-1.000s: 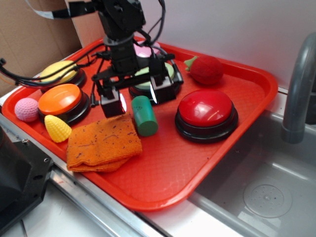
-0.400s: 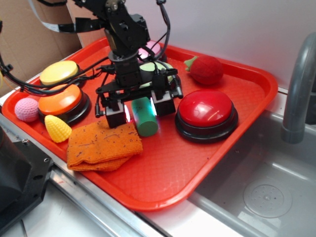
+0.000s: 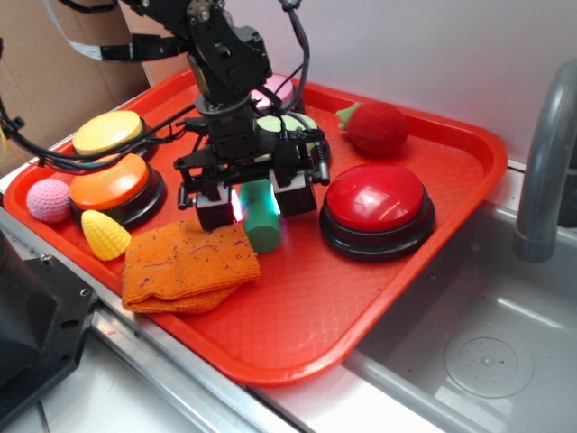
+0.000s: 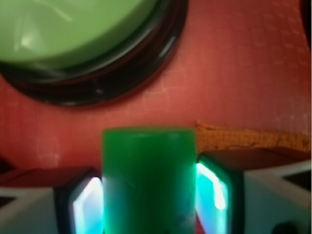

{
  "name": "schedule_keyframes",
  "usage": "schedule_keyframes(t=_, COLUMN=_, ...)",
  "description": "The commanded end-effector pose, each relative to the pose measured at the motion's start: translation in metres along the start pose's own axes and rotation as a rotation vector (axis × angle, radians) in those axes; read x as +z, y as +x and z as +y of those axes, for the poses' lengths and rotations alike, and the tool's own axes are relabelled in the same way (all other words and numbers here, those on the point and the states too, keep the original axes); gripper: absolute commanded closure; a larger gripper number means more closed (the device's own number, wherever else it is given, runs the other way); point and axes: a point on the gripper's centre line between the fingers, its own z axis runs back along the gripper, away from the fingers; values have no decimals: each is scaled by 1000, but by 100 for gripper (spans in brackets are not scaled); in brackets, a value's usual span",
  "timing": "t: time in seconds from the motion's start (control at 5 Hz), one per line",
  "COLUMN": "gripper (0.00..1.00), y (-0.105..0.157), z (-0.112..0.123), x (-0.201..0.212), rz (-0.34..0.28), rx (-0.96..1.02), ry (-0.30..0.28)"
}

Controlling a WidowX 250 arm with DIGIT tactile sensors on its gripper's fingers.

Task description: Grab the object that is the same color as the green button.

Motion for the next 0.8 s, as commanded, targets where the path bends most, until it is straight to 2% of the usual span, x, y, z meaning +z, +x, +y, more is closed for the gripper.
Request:
schedule_keyframes(t=0.0, gripper=100, y=13, z=-1, x=85, rz=7, rx=-398, ry=3)
schedule_keyframes(t=0.2, gripper=100, y=18, z=7, x=113, rz=20, rx=-534, ry=-19)
schedule_keyframes(t=0.4, gripper=100, y=15, z=18, x=136, rz=-2, rx=-663, ry=-19)
schedule_keyframes(t=0.6, gripper=100, y=18, z=26, x=140, rz=17, rx=-716, ry=-20)
